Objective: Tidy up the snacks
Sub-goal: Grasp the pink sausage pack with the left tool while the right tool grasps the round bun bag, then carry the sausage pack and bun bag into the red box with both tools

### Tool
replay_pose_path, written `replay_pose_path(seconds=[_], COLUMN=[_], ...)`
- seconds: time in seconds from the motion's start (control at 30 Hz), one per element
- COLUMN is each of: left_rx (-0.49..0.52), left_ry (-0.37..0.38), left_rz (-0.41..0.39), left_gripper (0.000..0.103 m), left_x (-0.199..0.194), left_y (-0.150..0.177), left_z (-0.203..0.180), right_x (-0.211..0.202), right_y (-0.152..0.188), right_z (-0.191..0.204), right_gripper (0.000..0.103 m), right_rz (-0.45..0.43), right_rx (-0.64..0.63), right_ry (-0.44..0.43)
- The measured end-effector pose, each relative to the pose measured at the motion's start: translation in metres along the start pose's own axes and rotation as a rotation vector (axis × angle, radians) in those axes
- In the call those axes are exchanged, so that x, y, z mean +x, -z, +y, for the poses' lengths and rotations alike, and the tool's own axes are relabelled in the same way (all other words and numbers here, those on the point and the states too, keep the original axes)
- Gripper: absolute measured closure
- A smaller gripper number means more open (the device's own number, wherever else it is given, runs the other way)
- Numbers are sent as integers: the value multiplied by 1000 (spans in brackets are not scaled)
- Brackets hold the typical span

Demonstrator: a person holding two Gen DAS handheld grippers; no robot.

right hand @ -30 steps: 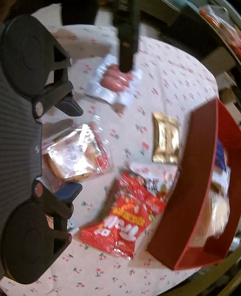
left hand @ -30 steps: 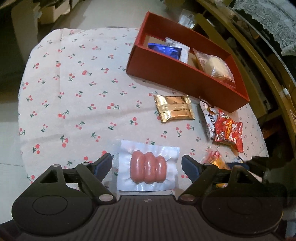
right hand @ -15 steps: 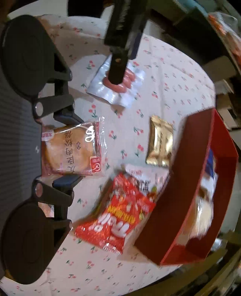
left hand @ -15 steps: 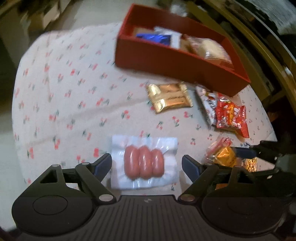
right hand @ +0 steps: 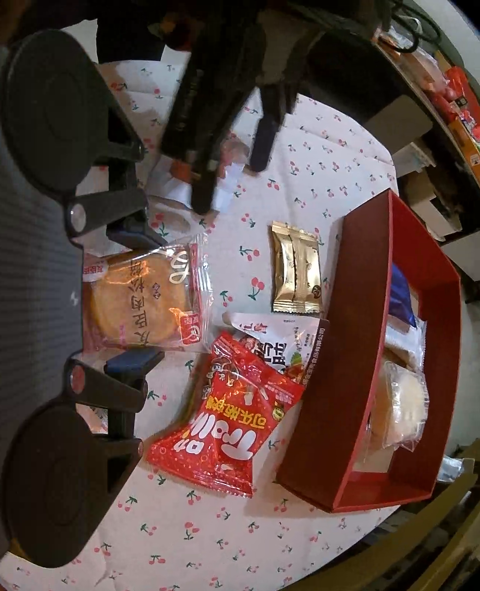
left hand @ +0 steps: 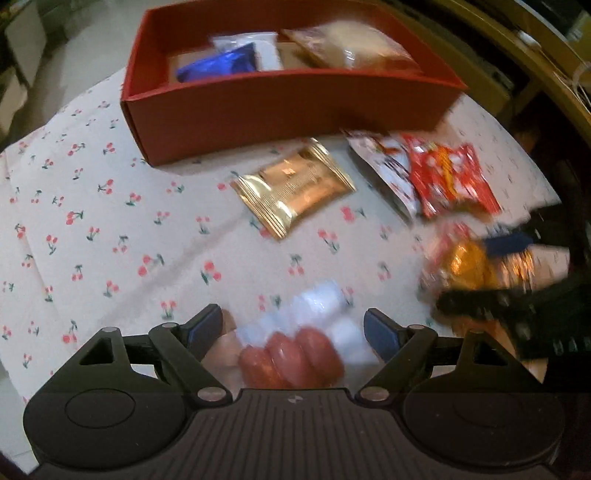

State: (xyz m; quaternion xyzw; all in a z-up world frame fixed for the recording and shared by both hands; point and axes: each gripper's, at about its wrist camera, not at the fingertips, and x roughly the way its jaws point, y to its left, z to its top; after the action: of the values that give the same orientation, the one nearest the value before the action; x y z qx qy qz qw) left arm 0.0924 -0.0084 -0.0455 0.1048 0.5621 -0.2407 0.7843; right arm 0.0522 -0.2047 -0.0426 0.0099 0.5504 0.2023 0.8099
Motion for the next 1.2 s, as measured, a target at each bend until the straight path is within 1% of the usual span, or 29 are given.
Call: replay_pose_path(seconds=[0.07,0.17,0.27,0.37,0.43,0.5,0.53,0.7,0.9,1.07,1.2], left_rx=[35,112,128,108,138,149,134,81,6,-55,-94], left_ry=[7,-10,-19,-59,-113,-112,-103,-129,-107,-126,-115], left_rz=[25,50,50,37,27,14,14,1,-77,-133,-177], left_gripper=[14,13,12,10,10,21,26,27,27,27,27], left_x=[-1,-5,-5,2,6,4,3,-2,-18,-20,-28], left_y=[13,31,40,41,41,42,42,45,42,32,25], left_z=[-7,-19,-26,-32,-41,-48,-48,-46,-40,-34,-31], right_x=[2,3,6,9,11,12,13,3,-4,-12,-19], right_y=[-1,-1,0,-1,-1,0,1,0,0,-3,-8], right_z=[0,-2,0,4,6,6,5,6,4,2,0], right_gripper=[37,37,37,37,37,37,37,37,37,37,37], right_rz=[4,13,23,24,22,24,24,-18,-58,-107,-146], right_rx=[1,4,-3,-22,-32,-38,-38,-38,-27,-7,2], right_ry=[3,12,15,26,39,50,51,38,40,58,61])
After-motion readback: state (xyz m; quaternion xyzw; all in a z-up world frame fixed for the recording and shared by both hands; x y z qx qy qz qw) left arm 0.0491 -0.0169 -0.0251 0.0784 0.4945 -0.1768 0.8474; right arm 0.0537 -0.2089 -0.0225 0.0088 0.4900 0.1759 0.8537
